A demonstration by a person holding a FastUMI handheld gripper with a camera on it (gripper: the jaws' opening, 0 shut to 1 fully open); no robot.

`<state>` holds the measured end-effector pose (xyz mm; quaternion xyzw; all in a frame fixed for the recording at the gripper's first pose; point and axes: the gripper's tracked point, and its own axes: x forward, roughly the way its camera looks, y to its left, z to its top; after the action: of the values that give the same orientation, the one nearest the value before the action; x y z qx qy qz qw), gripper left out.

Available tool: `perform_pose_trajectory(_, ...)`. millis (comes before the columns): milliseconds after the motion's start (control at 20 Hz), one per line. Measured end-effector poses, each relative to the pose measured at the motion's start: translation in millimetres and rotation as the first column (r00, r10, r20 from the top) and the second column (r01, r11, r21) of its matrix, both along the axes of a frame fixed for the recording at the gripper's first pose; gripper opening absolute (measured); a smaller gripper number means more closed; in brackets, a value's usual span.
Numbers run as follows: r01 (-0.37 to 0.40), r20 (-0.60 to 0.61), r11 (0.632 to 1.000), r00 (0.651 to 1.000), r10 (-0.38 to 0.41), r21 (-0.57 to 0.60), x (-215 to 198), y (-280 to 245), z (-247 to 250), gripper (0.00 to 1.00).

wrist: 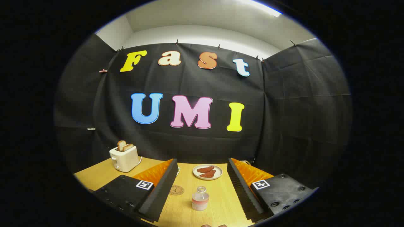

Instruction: Take the bottle from table, then pour the juice into the cup, finally place the bottle on the coaster

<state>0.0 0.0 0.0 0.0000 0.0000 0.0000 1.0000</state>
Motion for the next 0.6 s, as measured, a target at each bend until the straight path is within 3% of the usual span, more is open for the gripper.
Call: perform_pose_trajectory(600, -0.053, -0.061, 0.998, 0.997, 0.055, 0.024, 20.7, -6.6, -42.6, 0.97)
